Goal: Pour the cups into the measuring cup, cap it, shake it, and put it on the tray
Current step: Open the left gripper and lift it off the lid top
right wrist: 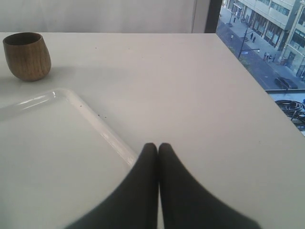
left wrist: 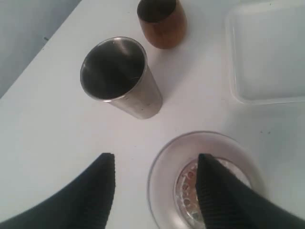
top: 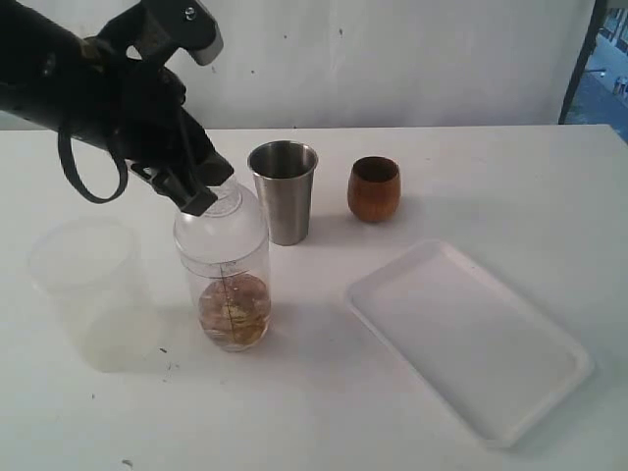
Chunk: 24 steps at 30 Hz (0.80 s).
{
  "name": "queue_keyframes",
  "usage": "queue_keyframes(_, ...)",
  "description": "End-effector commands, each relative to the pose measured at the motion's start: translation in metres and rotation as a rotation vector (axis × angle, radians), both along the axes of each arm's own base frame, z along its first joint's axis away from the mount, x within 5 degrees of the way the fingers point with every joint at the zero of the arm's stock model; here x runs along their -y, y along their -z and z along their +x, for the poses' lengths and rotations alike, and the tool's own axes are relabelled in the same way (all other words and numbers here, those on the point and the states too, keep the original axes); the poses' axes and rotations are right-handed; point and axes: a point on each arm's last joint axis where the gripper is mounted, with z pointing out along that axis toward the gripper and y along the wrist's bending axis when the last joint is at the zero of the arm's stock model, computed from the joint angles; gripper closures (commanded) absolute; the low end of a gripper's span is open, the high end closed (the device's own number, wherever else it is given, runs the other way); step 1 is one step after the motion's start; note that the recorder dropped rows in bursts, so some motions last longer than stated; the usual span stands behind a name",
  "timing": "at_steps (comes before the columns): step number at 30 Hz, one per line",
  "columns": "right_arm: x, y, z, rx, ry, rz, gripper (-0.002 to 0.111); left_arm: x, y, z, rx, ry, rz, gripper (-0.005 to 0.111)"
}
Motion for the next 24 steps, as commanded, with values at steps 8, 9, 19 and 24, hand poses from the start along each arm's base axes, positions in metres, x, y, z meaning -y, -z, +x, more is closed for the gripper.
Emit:
queue_keyframes(8, 0.000, 0.001, 0.000, 0.004, 0.009, 0.000, 0.108, 0.000, -0.004, -0.002, 0.019, 0.003, -0.014, 0.056)
queue_keyframes(9, 0.000, 0.001, 0.000, 0.004, 0.009, 0.000, 0.108, 0.000, -0.004, -0.002, 0.020, 0.003, -0.015, 0.056)
queue_keyframes(19, 0.000, 0.001, 0.000, 0.004, 0.009, 0.000, 0.108, -0.004, -0.020, -0.009, 0.076, 0.000, -0.054, 0.056)
queue_keyframes(24, 0.000, 0.001, 0.000, 0.004, 0.009, 0.000, 0.108, -0.008, -0.031, -0.014, 0.121, -0.002, -0.083, 0.056)
